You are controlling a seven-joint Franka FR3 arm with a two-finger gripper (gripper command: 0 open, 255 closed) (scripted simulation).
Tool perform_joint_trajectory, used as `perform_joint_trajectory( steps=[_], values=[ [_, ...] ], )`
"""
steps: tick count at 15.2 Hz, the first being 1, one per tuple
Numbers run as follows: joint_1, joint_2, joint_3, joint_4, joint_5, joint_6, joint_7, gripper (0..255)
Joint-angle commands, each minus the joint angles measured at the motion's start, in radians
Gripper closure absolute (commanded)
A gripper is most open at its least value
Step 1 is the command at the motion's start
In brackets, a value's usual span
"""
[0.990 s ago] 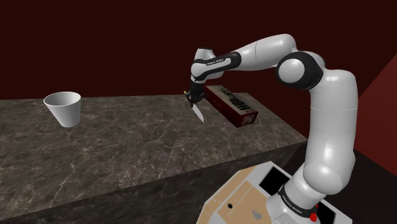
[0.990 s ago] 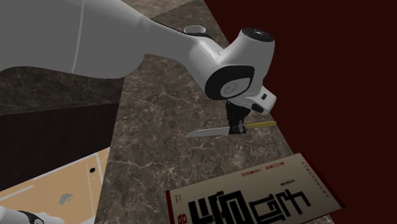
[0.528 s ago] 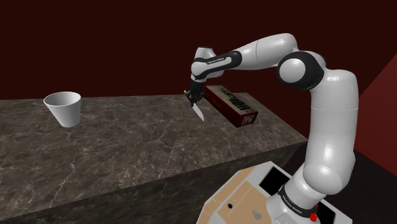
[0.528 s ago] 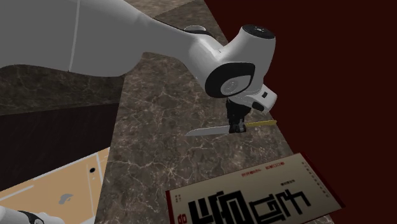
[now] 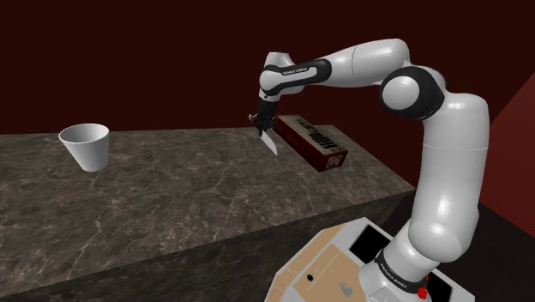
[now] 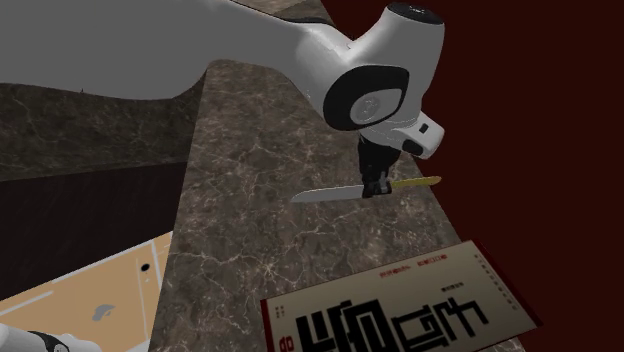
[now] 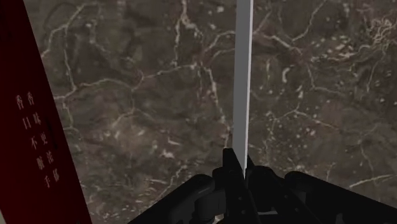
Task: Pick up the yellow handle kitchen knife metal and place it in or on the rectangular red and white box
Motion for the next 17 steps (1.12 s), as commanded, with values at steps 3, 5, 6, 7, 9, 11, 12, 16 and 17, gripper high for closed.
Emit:
perform_joint_trajectory(
  steps=[3,5,6,7,9,11,12,16,17],
  values=[
    [-0.001,-0.017,0.000,0.029,0.000,-0.047,0.000,255],
    [-0.001,-0.024,0.000,0.046,0.000,-0.070,0.000,255],
    [-0.001,-0.027,0.000,0.054,0.000,-0.082,0.000,255],
    [-0.001,-0.030,0.000,0.063,0.000,-0.094,0.000,255],
    [-0.001,-0.036,0.000,0.082,0.000,-0.118,0.001,255],
    [-0.001,-0.040,0.000,0.102,0.000,-0.143,0.001,255],
    [-0.001,-0.042,0.000,0.113,0.000,-0.156,0.001,255],
    [-0.001,-0.048,0.000,0.158,0.000,-0.207,0.002,255],
    [-0.001,-0.049,0.000,0.171,0.000,-0.220,0.002,255]
  ],
)
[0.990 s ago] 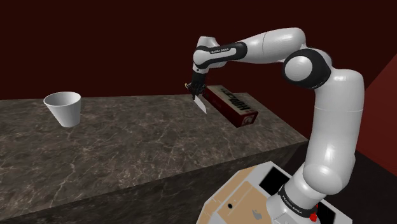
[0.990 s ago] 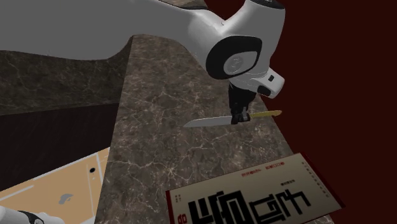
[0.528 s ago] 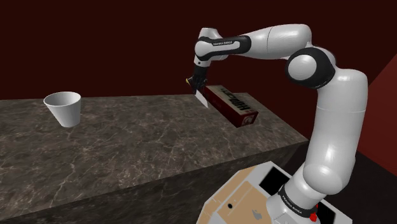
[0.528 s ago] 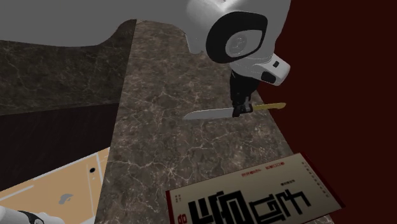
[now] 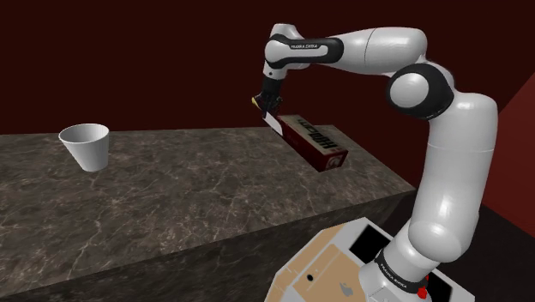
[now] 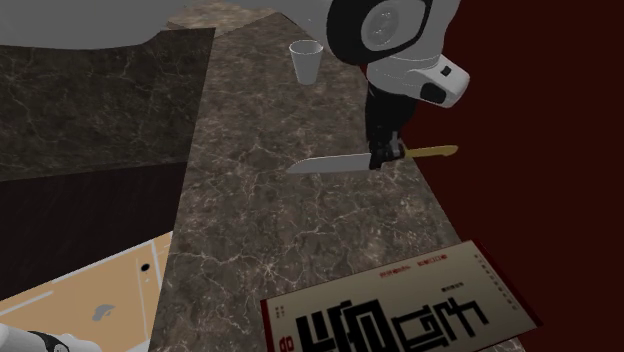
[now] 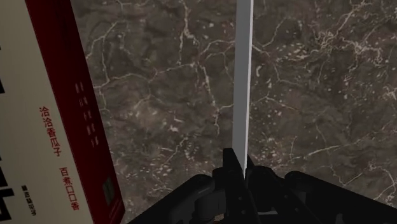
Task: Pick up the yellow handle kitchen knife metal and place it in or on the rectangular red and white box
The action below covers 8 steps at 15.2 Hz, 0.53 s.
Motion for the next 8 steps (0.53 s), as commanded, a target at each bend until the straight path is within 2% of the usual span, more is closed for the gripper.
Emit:
perform_joint_trajectory(
  steps=[1,6,8],
  values=[
    [0.001,-0.002,0.000,0.024,0.000,-0.027,0.001,255],
    [0.001,-0.001,0.000,0.086,0.000,-0.088,0.002,255],
    [-0.027,-0.040,-0.011,0.030,0.005,-0.072,-0.037,255]
  ],
)
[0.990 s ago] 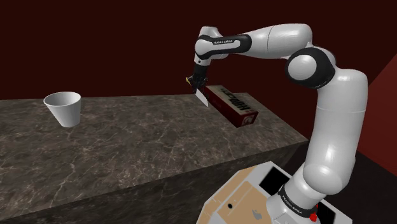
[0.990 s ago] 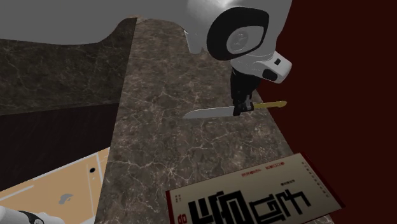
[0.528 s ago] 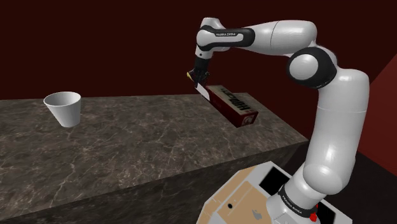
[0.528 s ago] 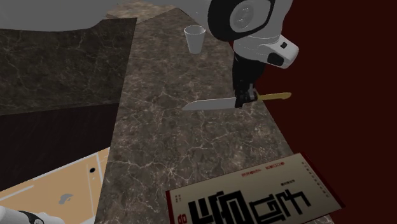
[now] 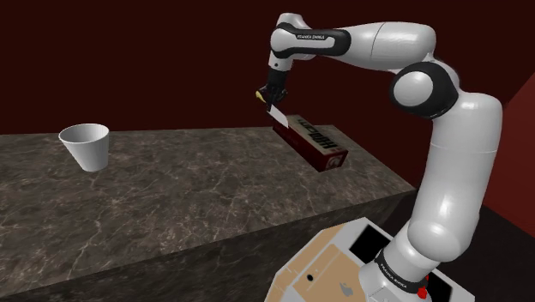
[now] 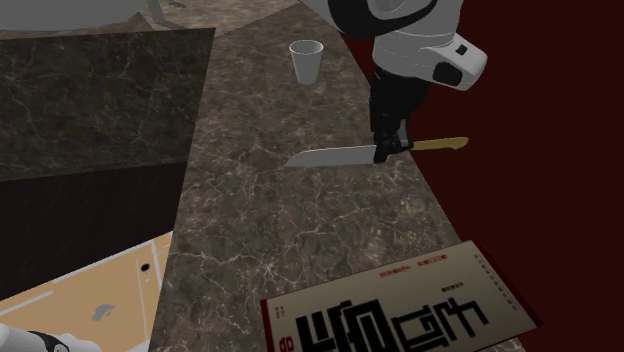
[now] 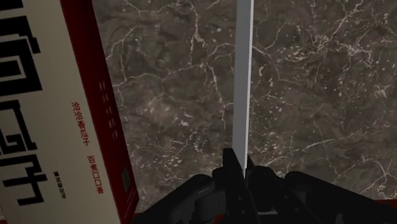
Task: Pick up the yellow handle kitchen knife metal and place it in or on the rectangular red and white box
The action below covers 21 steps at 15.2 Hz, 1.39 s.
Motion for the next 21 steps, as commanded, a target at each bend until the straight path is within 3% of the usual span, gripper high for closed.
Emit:
perform_joint_trajectory(
  steps=[1,8,16,21],
  values=[
    [-0.025,-0.033,-0.011,-0.041,0.004,0.007,-0.036,255],
    [-0.119,-0.126,-0.060,-0.169,0.017,0.039,-0.181,255],
    [-0.229,-0.174,-0.131,-0.230,0.027,0.047,-0.363,255],
    [-0.228,-0.168,-0.130,-0.290,0.029,0.113,-0.365,255]
  ],
)
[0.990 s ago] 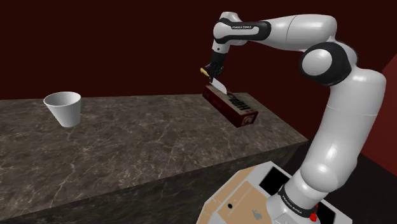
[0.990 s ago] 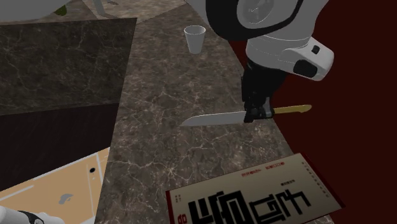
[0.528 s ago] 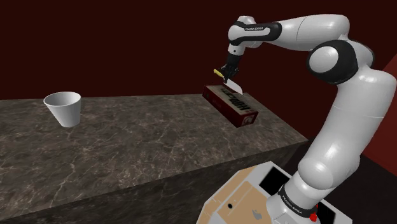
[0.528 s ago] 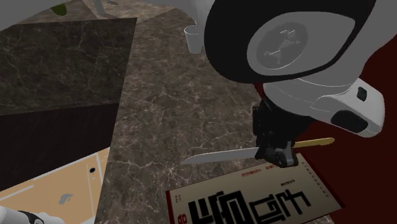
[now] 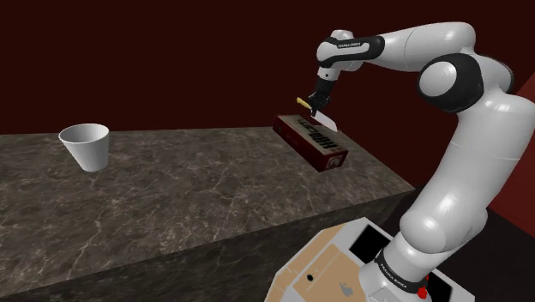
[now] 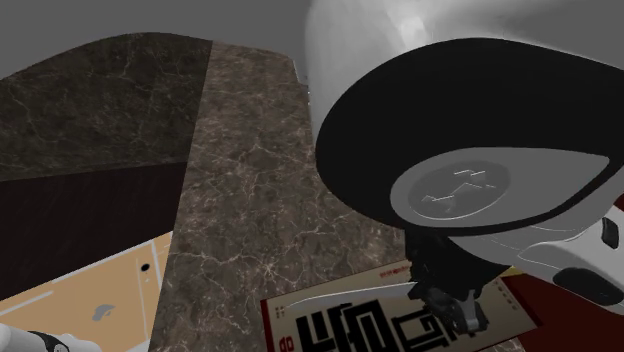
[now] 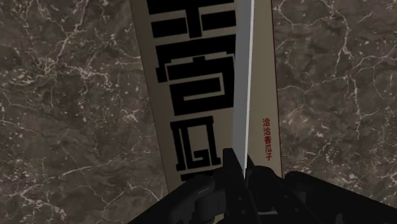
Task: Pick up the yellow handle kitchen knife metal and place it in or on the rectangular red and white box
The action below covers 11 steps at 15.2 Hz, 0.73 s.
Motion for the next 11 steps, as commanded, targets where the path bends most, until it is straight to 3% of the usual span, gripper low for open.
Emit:
perform_joint_trajectory(
  steps=[1,11],
  values=[
    [0.000,0.002,0.000,-0.026,0.001,0.029,-0.002,255],
    [0.000,0.025,0.001,-0.106,0.005,0.131,-0.006,255]
  ],
)
